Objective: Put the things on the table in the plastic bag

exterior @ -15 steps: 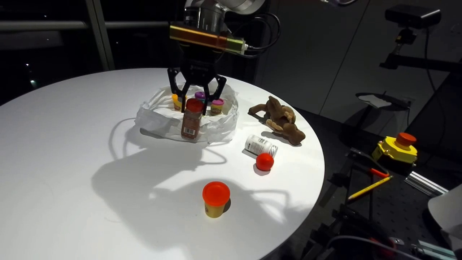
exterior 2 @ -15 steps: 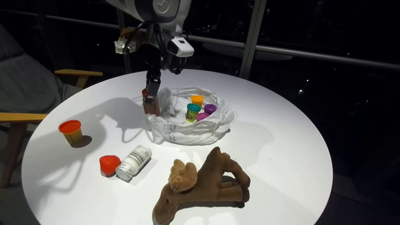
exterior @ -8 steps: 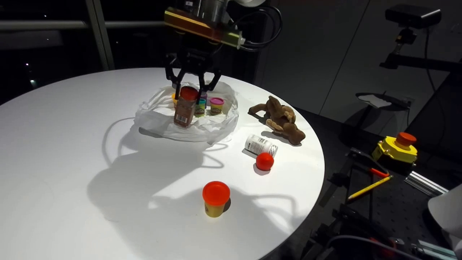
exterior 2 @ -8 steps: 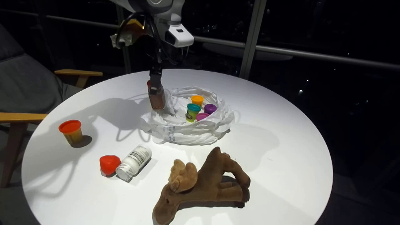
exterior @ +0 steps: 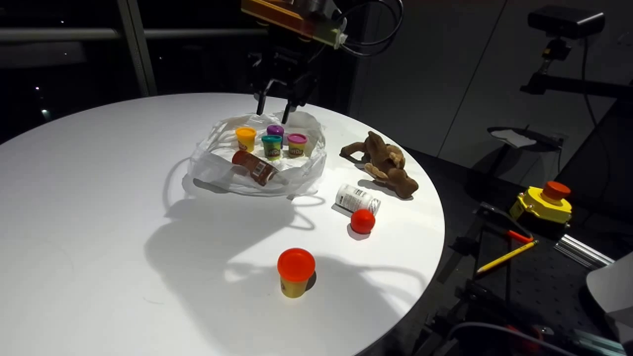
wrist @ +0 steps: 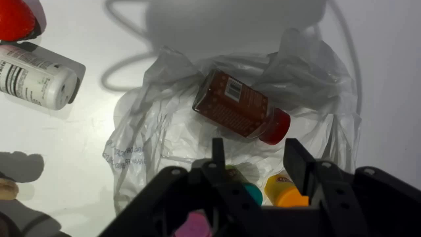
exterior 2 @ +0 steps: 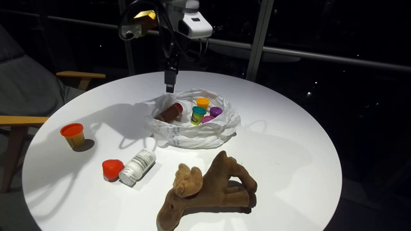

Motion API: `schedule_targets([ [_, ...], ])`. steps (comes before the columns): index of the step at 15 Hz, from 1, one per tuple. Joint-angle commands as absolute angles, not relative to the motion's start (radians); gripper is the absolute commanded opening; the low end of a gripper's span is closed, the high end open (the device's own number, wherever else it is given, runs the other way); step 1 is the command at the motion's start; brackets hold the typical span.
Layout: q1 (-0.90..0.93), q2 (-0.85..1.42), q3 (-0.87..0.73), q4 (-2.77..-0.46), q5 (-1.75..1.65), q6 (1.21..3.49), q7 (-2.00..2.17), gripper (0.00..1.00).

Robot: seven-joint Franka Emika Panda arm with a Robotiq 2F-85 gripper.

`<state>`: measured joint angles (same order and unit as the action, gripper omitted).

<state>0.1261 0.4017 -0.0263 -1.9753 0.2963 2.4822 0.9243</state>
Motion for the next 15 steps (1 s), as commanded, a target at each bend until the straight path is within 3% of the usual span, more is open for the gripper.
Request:
schedule_targets([
  [1, 0.123, 0.395, -0.050, -1.987, 0.272, 2.499, 0.988, 0.27],
  [8, 0.125, 0.389, -0.041, -1.999, 0.254, 2.433, 0.971, 0.27],
  [9, 0.140, 0.365, -0.039, -2.015, 0.223, 2.402, 0.968, 0.77],
  [10, 0.150, 0.332, -0.023, -2.036, 0.195, 2.347, 0.936, 0.79],
  [13, 0.215, 0.242, 0.012, -2.090, 0.093, 2.237, 0.968, 0.99],
  [15, 0.253, 0.199, 0.060, -2.107, 0.051, 2.178, 0.963, 1.00],
])
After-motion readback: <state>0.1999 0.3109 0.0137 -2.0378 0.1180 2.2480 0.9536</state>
